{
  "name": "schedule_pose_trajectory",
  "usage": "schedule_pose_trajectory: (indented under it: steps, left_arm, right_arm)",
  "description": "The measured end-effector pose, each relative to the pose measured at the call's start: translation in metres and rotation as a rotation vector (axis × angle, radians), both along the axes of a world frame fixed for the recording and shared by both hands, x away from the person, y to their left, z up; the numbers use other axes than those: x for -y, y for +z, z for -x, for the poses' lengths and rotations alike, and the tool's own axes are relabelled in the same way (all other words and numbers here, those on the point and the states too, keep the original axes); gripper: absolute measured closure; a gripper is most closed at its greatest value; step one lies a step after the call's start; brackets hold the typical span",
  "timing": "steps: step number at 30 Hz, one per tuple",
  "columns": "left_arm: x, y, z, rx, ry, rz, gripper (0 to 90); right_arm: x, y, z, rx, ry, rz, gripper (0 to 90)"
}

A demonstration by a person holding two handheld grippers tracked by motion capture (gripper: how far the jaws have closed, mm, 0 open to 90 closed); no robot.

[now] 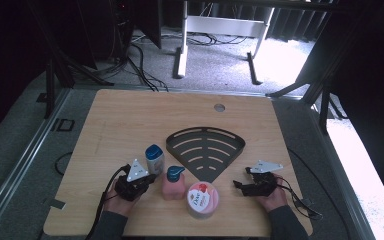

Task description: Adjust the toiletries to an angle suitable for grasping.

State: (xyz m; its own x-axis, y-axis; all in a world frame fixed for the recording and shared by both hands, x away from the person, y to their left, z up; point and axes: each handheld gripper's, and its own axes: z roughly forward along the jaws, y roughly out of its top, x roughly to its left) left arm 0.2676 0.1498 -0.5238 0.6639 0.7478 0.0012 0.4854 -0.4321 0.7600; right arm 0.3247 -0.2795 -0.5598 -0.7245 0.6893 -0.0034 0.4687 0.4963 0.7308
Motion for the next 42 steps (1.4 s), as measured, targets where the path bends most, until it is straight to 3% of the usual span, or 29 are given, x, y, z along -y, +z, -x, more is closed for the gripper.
schedule_pose_trajectory:
  steps: [9,18,31,38,42]
  left_arm:
    - [0.002,-0.001,-0.019,0.011,0.014,-0.011,90.0]
    - [0.014,-0.003,-0.041,0.036,0.02,-0.028,90.0]
    - [0.021,-0.005,-0.062,0.028,0.038,-0.025,90.0]
    - [0.019,0.005,-0.049,0.023,0.013,0.03,89.8]
    - [0.014,0.017,-0.026,0.018,-0.031,0.076,89.7]
  right_arm:
    - [0.0,0.0,0.0,0.0,-0.001,0.0,23.4]
    - [0.0,0.0,0.0,0.0,-0.001,0.0,23.4]
    - [0.0,0.0,0.0,-0.001,-0.002,0.0,23.4]
    - [0.0,0.0,0.0,0.0,-0.001,0.0,23.4]
    - [0.0,0.0,0.0,0.0,-0.002,0.0,23.4]
